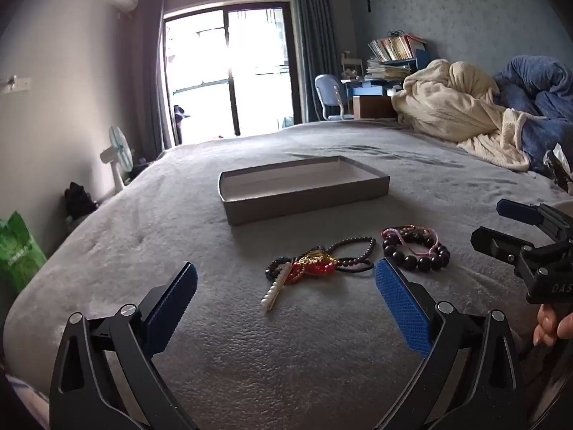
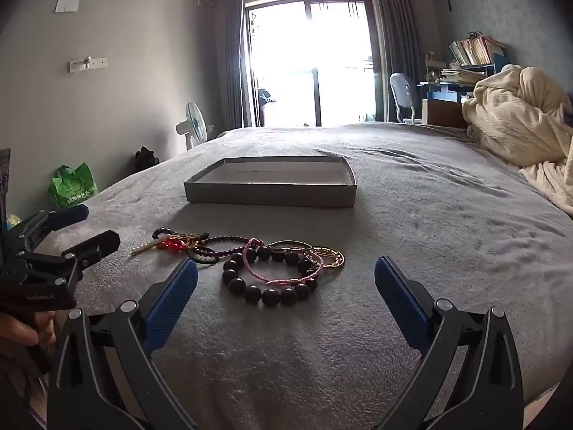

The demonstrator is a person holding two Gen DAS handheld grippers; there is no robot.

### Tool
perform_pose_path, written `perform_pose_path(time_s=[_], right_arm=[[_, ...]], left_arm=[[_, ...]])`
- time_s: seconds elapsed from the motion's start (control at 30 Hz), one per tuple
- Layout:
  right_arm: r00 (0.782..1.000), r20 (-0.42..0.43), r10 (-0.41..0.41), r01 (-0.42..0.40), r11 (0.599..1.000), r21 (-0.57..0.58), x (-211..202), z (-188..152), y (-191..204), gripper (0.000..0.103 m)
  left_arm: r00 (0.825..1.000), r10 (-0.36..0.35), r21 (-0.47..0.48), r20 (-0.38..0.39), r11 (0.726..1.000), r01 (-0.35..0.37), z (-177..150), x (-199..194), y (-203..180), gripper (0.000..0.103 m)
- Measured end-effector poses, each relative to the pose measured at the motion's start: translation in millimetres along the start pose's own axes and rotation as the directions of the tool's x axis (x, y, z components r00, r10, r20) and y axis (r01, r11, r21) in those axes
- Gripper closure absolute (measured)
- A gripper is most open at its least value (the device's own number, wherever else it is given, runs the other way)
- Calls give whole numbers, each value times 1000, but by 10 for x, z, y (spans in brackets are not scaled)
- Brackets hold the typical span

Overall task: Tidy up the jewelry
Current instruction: 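Move the left tool toward the pearl strand beside the red pendant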

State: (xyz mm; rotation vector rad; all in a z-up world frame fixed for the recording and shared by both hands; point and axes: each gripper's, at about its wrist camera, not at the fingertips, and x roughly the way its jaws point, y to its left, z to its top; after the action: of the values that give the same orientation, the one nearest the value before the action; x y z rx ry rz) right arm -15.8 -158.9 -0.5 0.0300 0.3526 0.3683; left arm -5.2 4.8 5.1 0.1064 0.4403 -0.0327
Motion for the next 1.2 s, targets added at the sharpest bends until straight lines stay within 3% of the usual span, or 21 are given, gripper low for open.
perform_pose_path(time_s=[0.6, 1.2], right_arm=[[999, -27, 20, -20, 1000, 9, 35, -4, 20, 5], [999, -37, 28, -27, 999, 24, 67, -14, -1, 5]], left_arm=[[998, 26, -15, -57, 1000, -27, -48, 81, 45, 4], [999, -16, -13, -46, 1000, 15, -64, 49, 0, 4]])
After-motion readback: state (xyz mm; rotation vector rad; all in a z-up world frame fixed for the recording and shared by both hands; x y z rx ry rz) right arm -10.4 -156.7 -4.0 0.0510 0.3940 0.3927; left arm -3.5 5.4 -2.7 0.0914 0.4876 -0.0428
